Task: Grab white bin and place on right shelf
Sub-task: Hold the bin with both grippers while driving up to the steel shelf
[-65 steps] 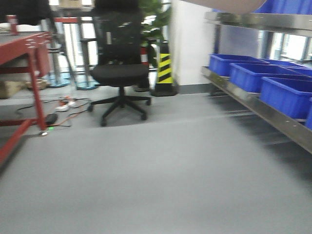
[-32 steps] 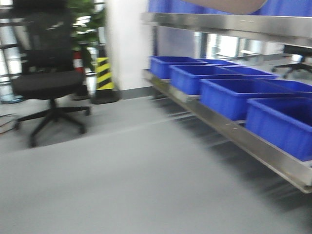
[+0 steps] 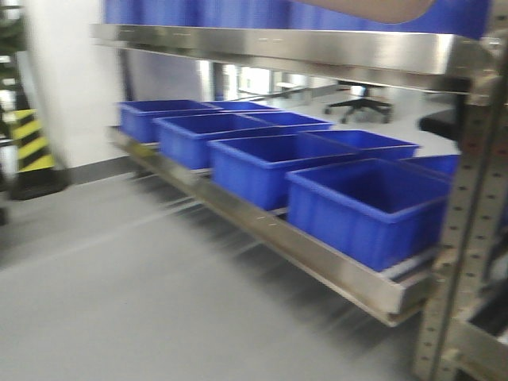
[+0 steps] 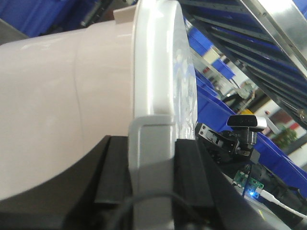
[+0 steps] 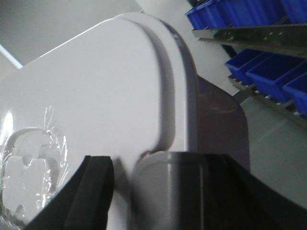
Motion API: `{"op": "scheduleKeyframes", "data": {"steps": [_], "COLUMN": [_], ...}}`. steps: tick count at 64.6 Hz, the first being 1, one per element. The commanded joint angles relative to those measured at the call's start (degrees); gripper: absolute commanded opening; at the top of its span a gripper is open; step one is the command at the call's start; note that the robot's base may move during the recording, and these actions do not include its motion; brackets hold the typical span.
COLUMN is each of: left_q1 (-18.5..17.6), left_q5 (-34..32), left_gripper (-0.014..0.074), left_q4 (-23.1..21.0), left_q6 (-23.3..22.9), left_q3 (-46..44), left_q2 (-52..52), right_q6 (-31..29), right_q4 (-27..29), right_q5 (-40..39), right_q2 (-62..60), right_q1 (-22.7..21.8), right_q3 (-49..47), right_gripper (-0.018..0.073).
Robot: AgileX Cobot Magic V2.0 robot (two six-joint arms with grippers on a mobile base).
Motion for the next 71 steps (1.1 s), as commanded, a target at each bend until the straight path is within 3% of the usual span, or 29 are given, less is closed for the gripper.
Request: {"op": "scheduleKeyframes", "data": {"steps": [1, 71], "left_q1": [-2.45, -2.45], "left_q5": [12.0, 12.0], "left_gripper": [-0.0126, -0.0126], "left_q4": [-9.1, -9.1], "left_q6": [-0.42, -0.42], "left_q3": [-1.84, -1.84], "left_q2": [-2.58, -2.58], "right_q6": [-1.87, -1.87], "right_q4": [5.65, 5.65], "right_q5": [5.15, 4.98], "right_q2": [-1.93, -1.93], "right_q1": [1.15, 1.15], "right_q3": [-2.4, -2.4], "right_gripper": [0.0056, 0.0056]}}
